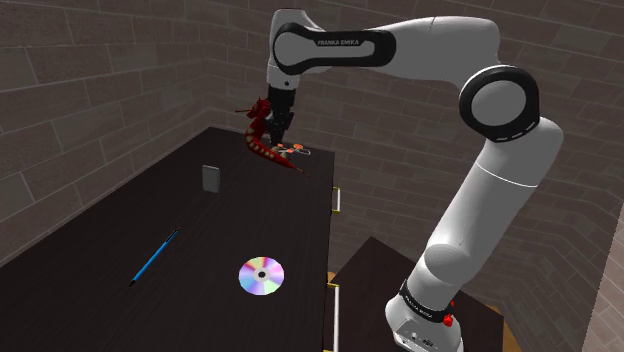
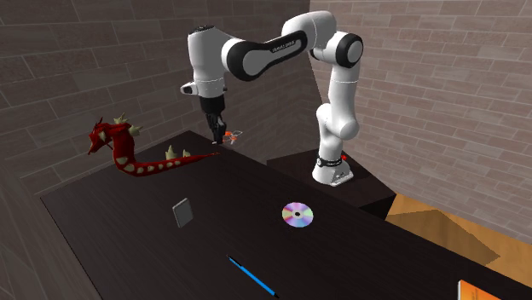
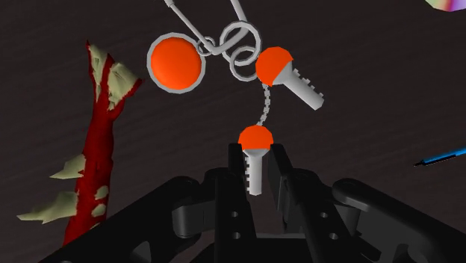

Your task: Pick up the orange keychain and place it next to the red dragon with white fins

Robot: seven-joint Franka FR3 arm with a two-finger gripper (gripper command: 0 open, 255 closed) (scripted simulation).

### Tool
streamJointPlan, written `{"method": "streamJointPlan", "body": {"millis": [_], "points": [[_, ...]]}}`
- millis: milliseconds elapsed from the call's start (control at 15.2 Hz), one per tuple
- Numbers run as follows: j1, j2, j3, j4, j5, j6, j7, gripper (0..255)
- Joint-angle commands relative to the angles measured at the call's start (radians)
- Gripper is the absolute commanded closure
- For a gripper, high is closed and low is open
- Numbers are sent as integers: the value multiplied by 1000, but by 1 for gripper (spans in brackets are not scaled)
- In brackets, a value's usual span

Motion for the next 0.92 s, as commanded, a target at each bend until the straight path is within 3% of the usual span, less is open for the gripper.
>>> {"method": "streamJointPlan", "body": {"millis": [0, 858], "points": [[0, -1, 0, -27, 0, 27, 1, 255], [1, 20, 1, -178, -4, 198, 4, 255]]}}
